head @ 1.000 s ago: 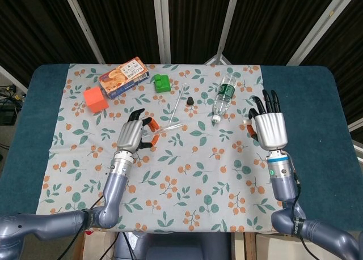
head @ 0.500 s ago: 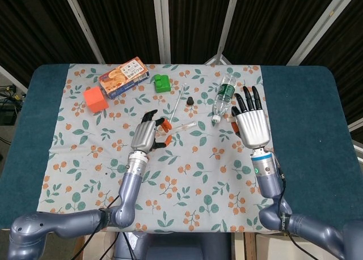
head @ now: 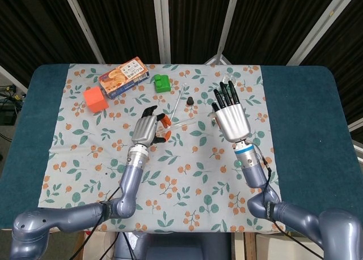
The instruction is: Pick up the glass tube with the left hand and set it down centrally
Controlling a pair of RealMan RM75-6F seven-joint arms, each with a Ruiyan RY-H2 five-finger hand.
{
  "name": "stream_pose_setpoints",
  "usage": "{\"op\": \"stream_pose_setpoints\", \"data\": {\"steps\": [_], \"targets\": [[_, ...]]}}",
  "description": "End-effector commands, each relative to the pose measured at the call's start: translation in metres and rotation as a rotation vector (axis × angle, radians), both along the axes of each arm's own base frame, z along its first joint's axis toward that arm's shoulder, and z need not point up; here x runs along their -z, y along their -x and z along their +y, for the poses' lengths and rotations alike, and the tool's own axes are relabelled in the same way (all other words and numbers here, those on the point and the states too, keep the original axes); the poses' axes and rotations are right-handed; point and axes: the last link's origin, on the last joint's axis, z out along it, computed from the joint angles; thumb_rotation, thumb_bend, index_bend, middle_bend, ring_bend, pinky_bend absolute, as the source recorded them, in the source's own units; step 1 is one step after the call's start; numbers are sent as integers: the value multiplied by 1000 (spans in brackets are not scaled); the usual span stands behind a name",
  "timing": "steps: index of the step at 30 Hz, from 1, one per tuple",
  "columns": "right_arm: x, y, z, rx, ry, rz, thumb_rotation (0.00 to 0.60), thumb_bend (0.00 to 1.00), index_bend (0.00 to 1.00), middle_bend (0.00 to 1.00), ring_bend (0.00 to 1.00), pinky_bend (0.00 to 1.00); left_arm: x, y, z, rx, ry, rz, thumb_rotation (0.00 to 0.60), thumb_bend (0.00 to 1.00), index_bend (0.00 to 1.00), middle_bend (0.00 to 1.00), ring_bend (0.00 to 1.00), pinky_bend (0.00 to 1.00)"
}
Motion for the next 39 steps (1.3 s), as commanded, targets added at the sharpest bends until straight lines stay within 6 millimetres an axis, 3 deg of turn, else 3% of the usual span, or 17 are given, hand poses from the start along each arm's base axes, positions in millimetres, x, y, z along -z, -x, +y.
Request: {"op": "stream_pose_setpoints", "data": {"steps": [1, 18, 39], "targets": [[6, -6, -2, -16, -6, 6, 600, 360, 602, 245, 69, 27, 1, 0, 0, -1, 4, 2, 600, 697, 525, 508, 78, 0], [22, -8, 0, -48, -6, 28, 600, 365, 602, 245, 69, 14, 10, -9, -6, -30, 15, -19, 600, 710, 526, 513, 82, 0], [27, -11, -2, -54, -3, 50, 600, 365, 603, 245, 69, 14, 15, -15, -12, -41, 19, -54, 600, 711, 526, 514, 82, 0]]}}
